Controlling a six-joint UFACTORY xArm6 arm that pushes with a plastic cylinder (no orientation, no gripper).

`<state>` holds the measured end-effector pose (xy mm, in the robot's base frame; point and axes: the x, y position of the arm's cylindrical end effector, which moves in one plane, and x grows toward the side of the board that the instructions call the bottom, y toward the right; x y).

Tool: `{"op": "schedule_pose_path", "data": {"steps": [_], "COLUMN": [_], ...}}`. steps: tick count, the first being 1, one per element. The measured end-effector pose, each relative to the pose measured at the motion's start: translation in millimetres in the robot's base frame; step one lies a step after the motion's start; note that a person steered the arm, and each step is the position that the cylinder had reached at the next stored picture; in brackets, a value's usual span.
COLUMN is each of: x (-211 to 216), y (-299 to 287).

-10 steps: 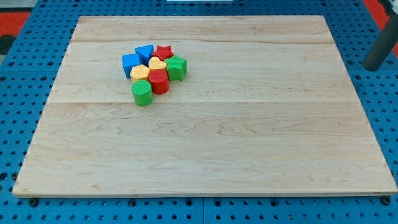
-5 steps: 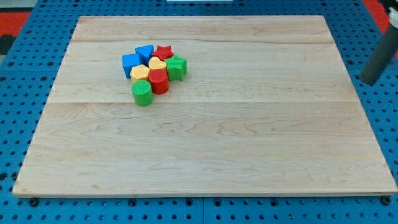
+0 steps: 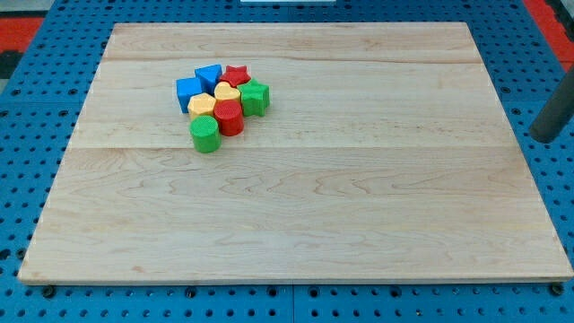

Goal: Point your arm closer to the green circle

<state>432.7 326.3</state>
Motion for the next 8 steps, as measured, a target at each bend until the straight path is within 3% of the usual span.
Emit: {"op": "schedule_pose_path", "data": {"steps": [3,5,8], "x": [-16.3,11.6,11.1], "y": [14.3,-7.6,0.9]}}
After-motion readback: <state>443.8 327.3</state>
